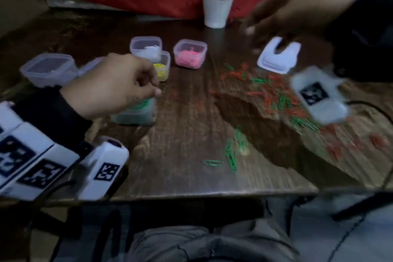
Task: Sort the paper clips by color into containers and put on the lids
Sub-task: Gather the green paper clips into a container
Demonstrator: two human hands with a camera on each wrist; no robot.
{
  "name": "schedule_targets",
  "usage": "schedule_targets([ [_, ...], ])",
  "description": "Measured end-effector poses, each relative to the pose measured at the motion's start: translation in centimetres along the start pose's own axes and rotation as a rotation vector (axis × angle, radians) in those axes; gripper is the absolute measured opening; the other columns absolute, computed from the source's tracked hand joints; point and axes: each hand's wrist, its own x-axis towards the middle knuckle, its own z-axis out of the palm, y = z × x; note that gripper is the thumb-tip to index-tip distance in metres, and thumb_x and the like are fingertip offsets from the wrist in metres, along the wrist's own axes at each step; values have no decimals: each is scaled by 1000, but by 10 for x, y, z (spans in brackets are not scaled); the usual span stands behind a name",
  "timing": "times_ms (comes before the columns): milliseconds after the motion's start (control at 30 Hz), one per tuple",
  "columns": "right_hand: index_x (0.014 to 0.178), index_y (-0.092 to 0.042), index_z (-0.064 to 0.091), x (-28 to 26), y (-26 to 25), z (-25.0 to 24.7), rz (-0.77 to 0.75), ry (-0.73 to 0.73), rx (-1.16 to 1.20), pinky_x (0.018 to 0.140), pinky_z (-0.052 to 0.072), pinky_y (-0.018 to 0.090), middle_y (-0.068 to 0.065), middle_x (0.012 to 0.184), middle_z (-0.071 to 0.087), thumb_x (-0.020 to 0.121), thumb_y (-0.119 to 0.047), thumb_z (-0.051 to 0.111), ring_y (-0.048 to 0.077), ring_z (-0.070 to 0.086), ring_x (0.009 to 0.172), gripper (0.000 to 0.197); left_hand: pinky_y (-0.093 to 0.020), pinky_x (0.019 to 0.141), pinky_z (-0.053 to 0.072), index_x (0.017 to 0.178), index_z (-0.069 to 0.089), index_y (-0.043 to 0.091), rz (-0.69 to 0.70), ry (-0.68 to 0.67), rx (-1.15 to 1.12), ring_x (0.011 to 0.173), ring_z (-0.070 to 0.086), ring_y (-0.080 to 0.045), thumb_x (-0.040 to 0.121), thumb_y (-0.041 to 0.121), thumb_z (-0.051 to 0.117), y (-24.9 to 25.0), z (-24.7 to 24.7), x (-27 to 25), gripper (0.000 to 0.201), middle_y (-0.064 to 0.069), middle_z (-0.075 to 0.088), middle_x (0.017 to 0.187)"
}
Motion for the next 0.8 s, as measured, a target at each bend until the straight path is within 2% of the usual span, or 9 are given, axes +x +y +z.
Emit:
schedule_targets([
  [67, 96, -4, 64, -34, 38, -2, 32, 30, -67, 41, 42, 14, 14, 79, 63, 89, -7, 58, 11, 54, 53, 10, -8, 55, 37, 77, 61, 22, 84, -168, -91, 57, 53, -7, 75, 30, 75, 21, 19, -2, 16, 7, 60, 68],
  [133, 91, -8, 67, -63, 64, 17, 38, 24, -153, 43, 41, 9, 8, 74, 63, 83, -3, 64, 12, 54, 58, 9, -11, 57, 39, 77, 60, 25, 137, -333, -131, 64, 58, -6, 75, 29, 75, 40, 41, -5, 16, 6, 64, 69],
  [200, 89, -16, 69, -87, 71, 44, 24, 25, -275, 54, 39, 8, -2, 73, 61, 80, -8, 68, 8, 53, 63, 12, -12, 58, 41, 86, 59, 21, 154, -472, -110, 63, 58, -4, 71, 33, 76, 56, 57, -9, 26, 5, 64, 71],
  [300, 104, -15, 66, -109, 65, 77, 5, -46, -332, 73, 40, 21, 2, 95, 64, 83, -26, 65, 17, 58, 87, 24, -30, 61, 51, 99, 50, 17, 121, -629, -63, 66, 64, -21, 60, 45, 79, 69, 66, -14, 56, 0, 63, 76],
  [433, 126, -11, 51, -114, 54, 116, 57, -149, -318, 101, 36, 36, 12, 132, 39, 90, -43, 50, 26, 39, 123, 49, -30, 62, 53, 112, 48, 17, 116, -615, -19, 66, 59, -10, 61, 35, 82, 66, 71, -13, 64, 4, 57, 76],
  [500, 142, -11, 31, -114, 52, 133, 68, -180, -342, 113, 22, 40, 8, 153, 11, 92, -50, 41, 27, 12, 140, 64, -22, 56, 51, 119, 49, 15, 77, -622, -157, 60, 56, -4, 65, 22, 82, 64, 73, -8, 63, 2, 57, 76],
  [600, 150, -19, 1, -118, 53, 152, 46, -216, -366, 115, 0, 42, -2, 156, -18, 94, -54, 29, 19, -19, 143, 71, -13, 51, 45, 131, 44, 20, 57, -654, -269, 54, 55, -2, 66, 11, 80, 64, 73, 1, 75, 0, 57, 75],
  [700, 149, -26, -3, -121, 59, 156, 29, -189, -313, 115, -5, 39, -2, 154, -25, 92, -56, 28, 19, -25, 141, 71, -10, 52, 43, 137, 42, 24, 111, -691, -241, 51, 52, 4, 65, 14, 81, 64, 74, 10, 83, 1, 56, 74],
  [800, 149, -25, 5, -122, 64, 153, 35, -56, -245, 115, 7, 34, -1, 157, -11, 89, -57, 37, 19, -11, 143, 76, -7, 59, 40, 130, 52, 28, 213, -623, -107, 60, 54, 3, 60, 31, 83, 62, 74, 13, 77, 7, 59, 78],
])
